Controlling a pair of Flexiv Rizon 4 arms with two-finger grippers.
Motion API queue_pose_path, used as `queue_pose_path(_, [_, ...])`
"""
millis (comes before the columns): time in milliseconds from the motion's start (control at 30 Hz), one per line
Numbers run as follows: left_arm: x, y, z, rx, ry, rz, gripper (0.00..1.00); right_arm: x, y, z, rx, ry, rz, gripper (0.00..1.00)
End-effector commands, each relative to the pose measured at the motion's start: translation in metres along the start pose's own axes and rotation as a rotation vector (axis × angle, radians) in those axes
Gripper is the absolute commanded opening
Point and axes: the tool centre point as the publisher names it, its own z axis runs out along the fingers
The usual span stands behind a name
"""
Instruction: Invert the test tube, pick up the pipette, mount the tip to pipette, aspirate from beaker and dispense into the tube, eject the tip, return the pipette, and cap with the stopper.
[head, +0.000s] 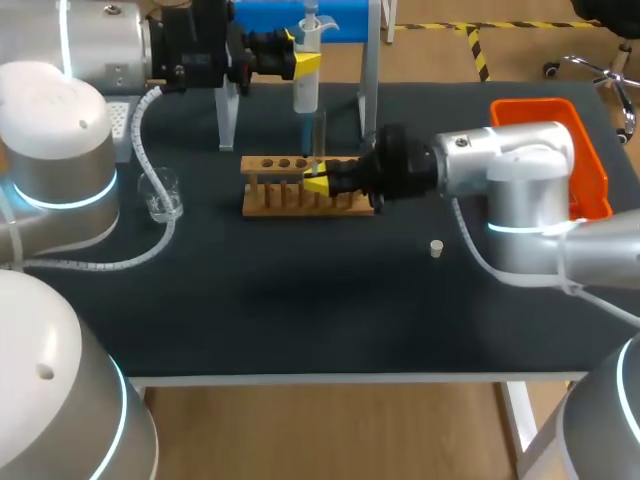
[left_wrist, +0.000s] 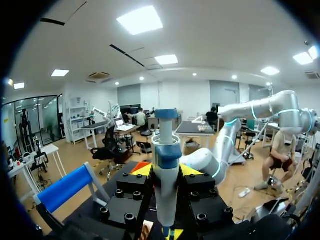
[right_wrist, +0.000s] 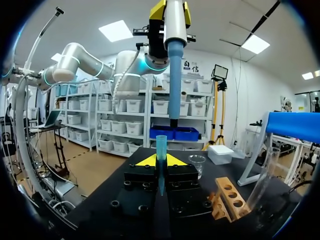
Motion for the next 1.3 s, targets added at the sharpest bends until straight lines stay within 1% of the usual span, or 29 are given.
queue_pose_path(33, [0.006, 0.001, -0.007, 0.0, -0.01, 0.0, 0.0, 0.001, 0.0, 0.002, 0.003, -0.002, -0.003, 0.0])
queue_pose_path(267, [0.012, 0.003, -0.013, 0.0, -0.029, -0.003, 0.0, 0.005, -0.002, 0.006, 0.008, 0.0, -0.004, 0.0])
queue_pose_path(567, [0.013, 0.003, -0.014, -0.001, -0.032, -0.004, 0.0, 0.007, -0.001, 0.011, 0.01, 0.002, 0.002, 0.0])
queue_pose_path(1300, [0.013, 0.003, -0.014, -0.001, -0.032, -0.004, 0.0, 0.003, -0.003, 0.027, 0.015, -0.004, 0.041, 0.0])
